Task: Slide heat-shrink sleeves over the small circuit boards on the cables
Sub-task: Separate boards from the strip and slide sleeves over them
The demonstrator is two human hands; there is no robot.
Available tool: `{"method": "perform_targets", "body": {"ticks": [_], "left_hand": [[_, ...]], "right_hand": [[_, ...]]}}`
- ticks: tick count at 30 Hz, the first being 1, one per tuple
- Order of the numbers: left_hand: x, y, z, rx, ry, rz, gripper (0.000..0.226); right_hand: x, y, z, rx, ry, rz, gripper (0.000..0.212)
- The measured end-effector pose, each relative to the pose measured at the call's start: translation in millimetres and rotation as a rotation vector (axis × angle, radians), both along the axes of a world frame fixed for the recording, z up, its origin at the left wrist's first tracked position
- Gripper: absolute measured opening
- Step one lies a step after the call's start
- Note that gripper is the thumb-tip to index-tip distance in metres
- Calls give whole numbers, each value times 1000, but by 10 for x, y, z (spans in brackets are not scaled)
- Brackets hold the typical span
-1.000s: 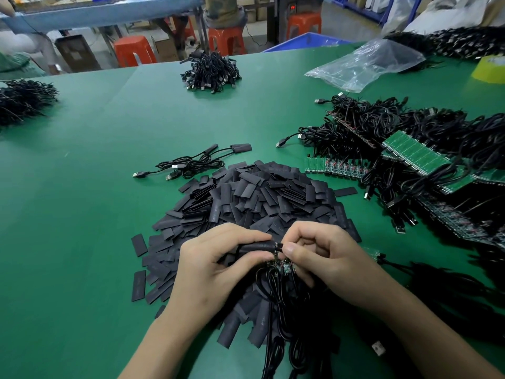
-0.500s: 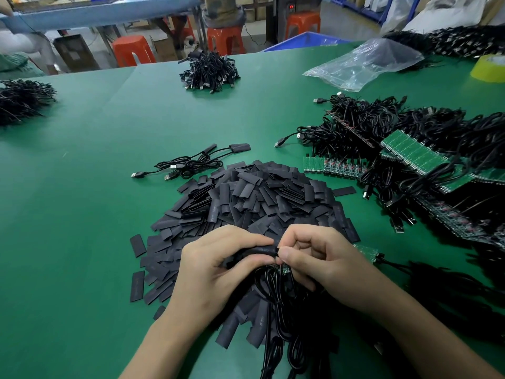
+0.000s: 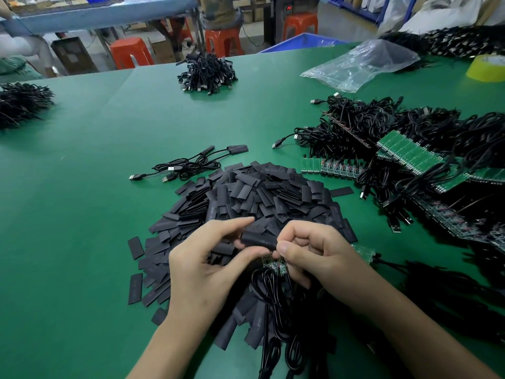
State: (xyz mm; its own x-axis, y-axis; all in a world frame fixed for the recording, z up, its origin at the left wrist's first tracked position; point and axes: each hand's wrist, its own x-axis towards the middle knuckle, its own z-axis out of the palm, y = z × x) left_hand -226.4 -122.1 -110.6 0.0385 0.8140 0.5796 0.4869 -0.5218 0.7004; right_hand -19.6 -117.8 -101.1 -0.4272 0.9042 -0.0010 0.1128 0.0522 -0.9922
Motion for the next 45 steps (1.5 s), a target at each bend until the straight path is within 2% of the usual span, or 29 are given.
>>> {"method": "perform_targets", "body": {"ticks": [4, 11, 21, 27, 34, 39, 45], "left_hand": [[70, -39, -23, -34, -119, 93, 34], [102, -47, -29, -16, -31, 119, 44], [57, -22, -49, 8, 47, 105, 41], [46, -16, -64, 47, 38, 81, 38], [43, -31, -39, -14, 12, 57, 40], [113, -49, -41, 25, -11, 24, 28], [70, -31, -52, 106, -70, 117, 15]], "right_hand": [[-28, 0, -19, -15, 27, -47, 22], [-112, -17, -80, -33, 89, -102, 19], [-130, -33, -92, -44, 105, -172, 22], [-126, -45, -74, -77, 112, -186, 21], [-127, -37, -55, -98, 117, -205, 24], [-111, -21, -59, -128, 125, -218, 19], [-123, -27, -43, -132, 110, -226, 18]]}}
